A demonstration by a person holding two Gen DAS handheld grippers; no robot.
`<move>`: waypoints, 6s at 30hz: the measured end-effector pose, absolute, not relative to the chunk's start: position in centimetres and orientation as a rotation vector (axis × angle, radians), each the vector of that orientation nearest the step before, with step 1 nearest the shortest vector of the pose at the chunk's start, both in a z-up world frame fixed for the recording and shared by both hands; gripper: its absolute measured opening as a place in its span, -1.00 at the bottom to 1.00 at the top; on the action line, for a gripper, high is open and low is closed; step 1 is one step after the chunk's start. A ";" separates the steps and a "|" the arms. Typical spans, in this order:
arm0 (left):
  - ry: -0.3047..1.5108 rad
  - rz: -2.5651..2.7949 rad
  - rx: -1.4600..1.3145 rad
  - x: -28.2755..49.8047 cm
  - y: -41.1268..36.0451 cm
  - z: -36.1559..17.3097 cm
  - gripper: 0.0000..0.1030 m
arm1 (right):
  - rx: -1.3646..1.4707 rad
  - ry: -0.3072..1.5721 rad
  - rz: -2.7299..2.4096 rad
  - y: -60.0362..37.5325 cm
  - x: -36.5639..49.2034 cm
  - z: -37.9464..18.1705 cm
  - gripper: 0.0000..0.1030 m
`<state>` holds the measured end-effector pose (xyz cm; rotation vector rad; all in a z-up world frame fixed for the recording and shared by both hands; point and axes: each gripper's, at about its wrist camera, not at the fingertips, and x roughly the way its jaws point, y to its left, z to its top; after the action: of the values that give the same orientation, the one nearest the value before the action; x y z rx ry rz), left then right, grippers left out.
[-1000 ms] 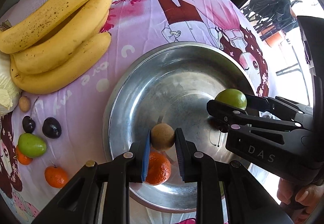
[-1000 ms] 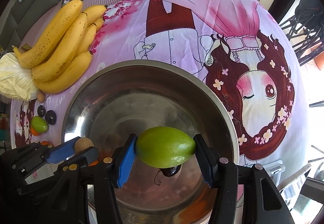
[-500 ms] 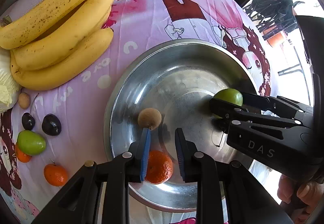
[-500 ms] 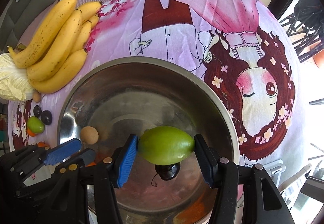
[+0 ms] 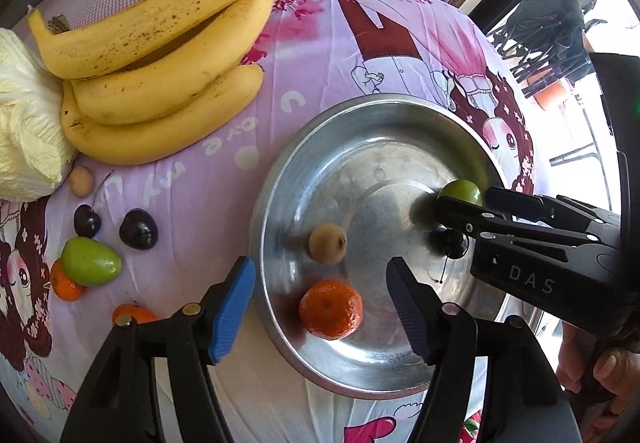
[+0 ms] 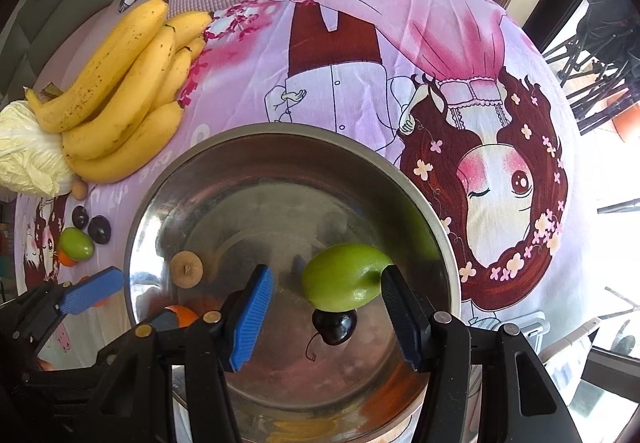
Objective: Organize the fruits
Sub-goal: 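Drop the brown fruit into the steel bowl while the right tool releases the mango, then withdraw both open tools up and away from the steel bowl, then move the left tool toward a tangerine while the right tool approaches a dark cherry, then close the left tool on the tangerine while the right tool grasps the dark cherry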
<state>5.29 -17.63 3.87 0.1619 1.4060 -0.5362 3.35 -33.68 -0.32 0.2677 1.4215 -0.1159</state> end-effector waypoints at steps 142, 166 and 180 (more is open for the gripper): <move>1.349 -0.194 -0.432 10.5 7.6 -0.8 0.00 | 0.122 1.387 0.205 -1.5 15.6 -5.1 0.21; 1.341 -0.201 -0.483 9.9 6.4 -0.7 -0.31 | 0.151 1.393 0.256 -1.8 12.8 -3.2 -0.37; 1.308 -0.163 -0.498 9.2 9.7 1.4 -0.31 | 0.177 1.395 0.286 -4.6 8.1 -1.9 -0.37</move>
<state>9.21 9.70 1.35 -0.4982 1.3084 -0.1630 8.09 -4.63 -1.89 0.1766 1.3954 0.2856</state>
